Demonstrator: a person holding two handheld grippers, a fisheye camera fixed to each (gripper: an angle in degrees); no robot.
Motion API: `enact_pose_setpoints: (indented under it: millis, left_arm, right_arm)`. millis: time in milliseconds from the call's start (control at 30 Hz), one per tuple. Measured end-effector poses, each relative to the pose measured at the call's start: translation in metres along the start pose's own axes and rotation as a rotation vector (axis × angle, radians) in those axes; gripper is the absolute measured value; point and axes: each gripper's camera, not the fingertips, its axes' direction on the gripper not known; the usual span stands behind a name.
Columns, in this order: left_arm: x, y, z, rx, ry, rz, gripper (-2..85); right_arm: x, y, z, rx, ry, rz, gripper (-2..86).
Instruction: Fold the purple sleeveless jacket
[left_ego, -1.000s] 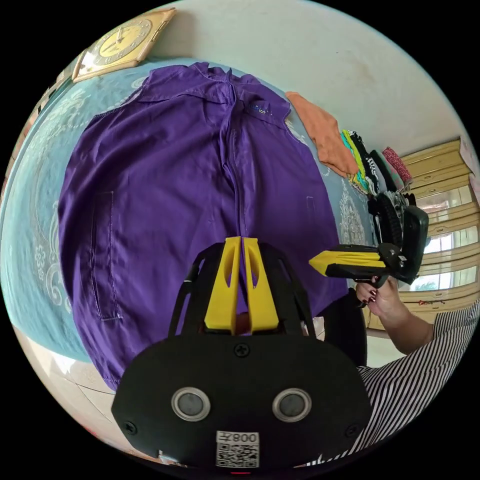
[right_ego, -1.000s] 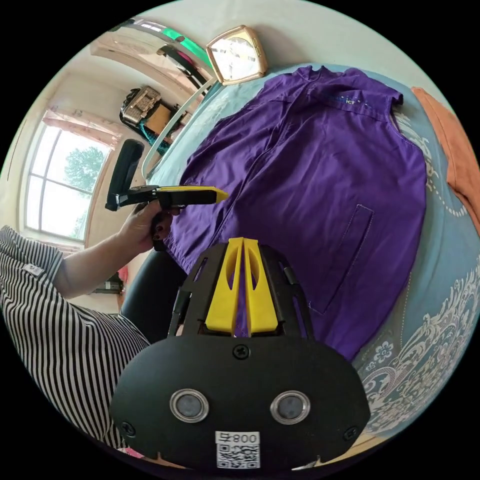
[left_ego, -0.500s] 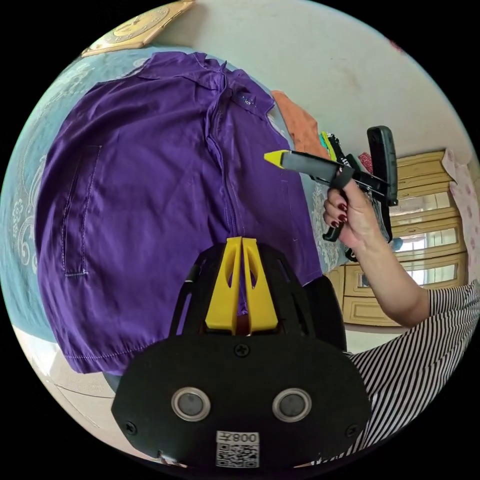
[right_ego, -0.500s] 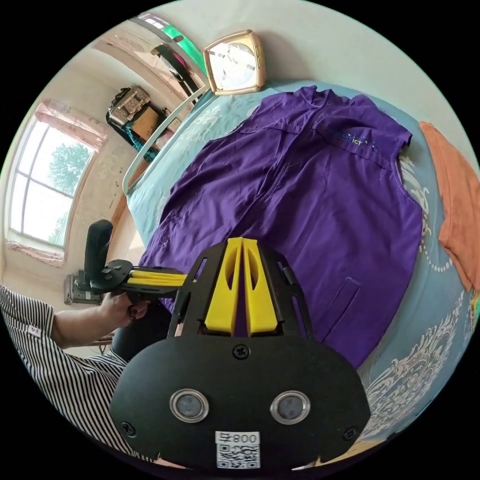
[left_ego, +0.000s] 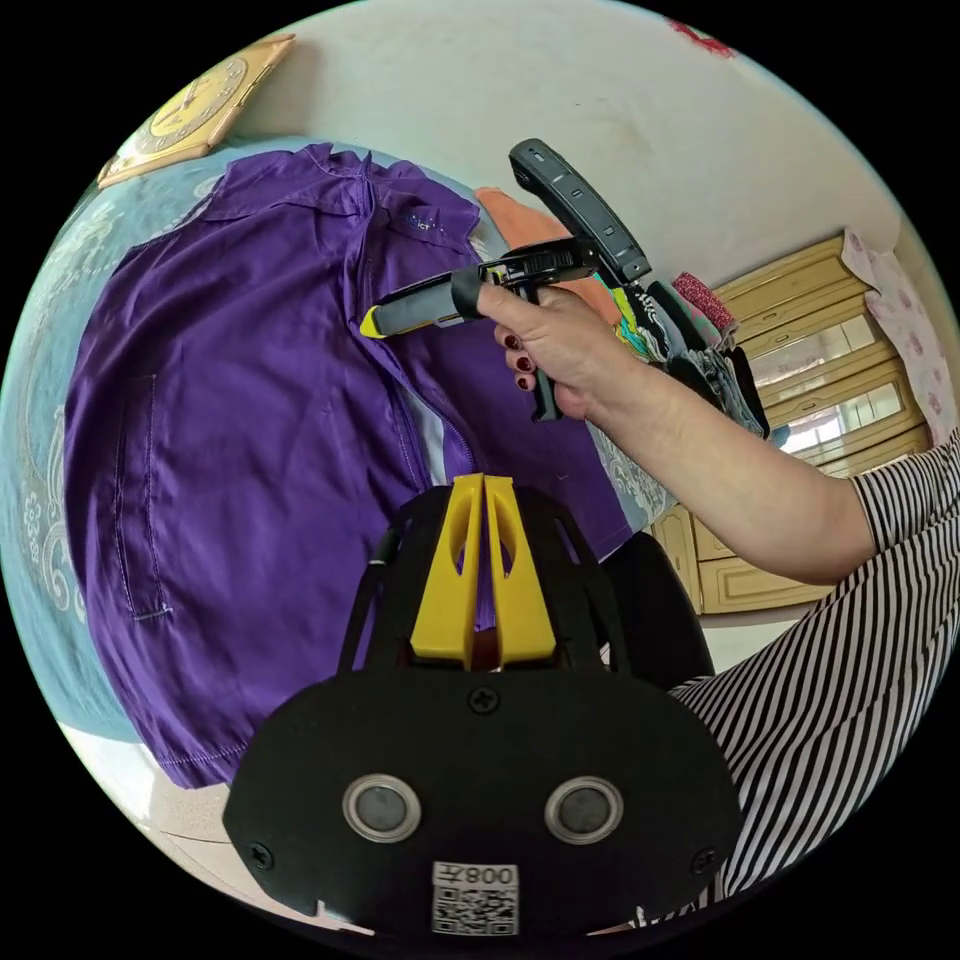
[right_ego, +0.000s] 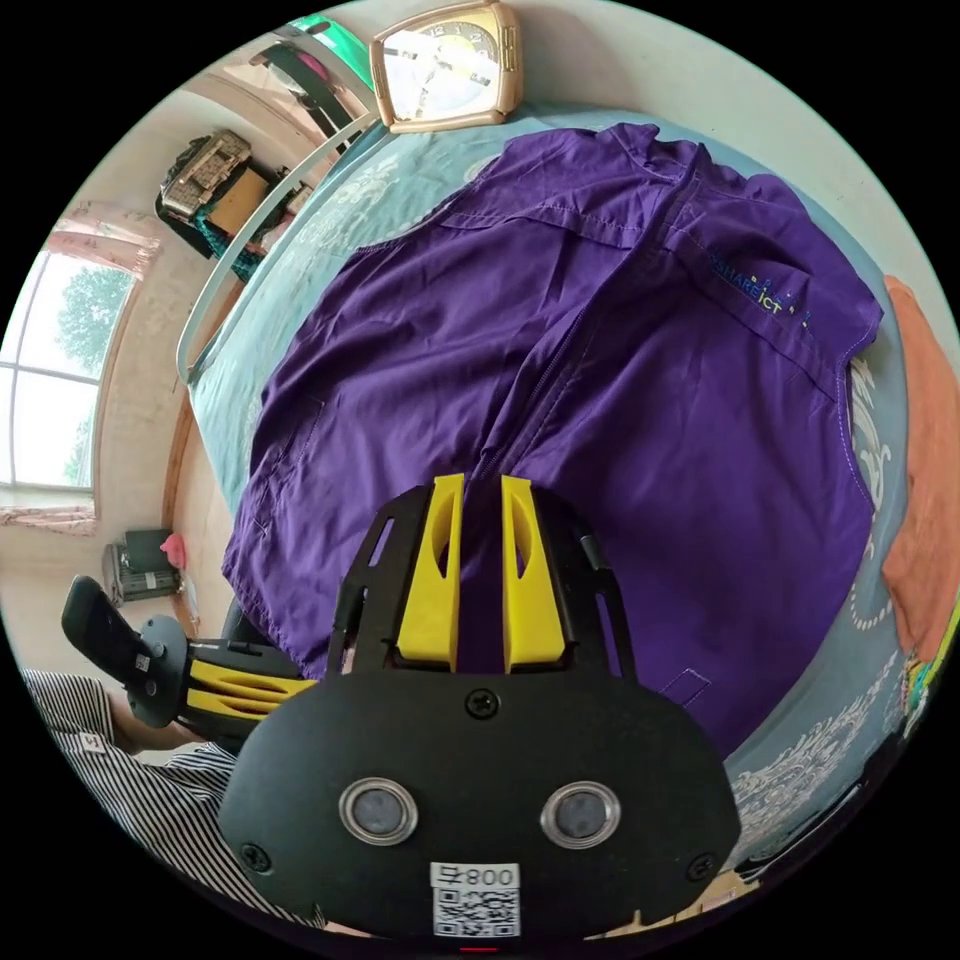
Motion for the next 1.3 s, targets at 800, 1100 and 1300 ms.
enact_pose_setpoints:
  millis: [800,1100,1300]
  left_arm:
    - [-0.069,-0.082,-0.007,0.116,-0.137,-0.146,0.2]
    - [-0.073,-0.119,-0.009,0.145,-0.149,-0.117,0.2]
    - [-0.08,-0.115,-0.01,0.146,-0.136,-0.153,0.2]
  right_arm:
    - [-0.014,0.004,0.062,0.061,0.023,0.039,4.9]
    - [-0.001,0.013,0.07,0.095,-0.032,0.085,1.9]
    - [-0.015,0.02,0.075,0.123,-0.012,0.065,7.0]
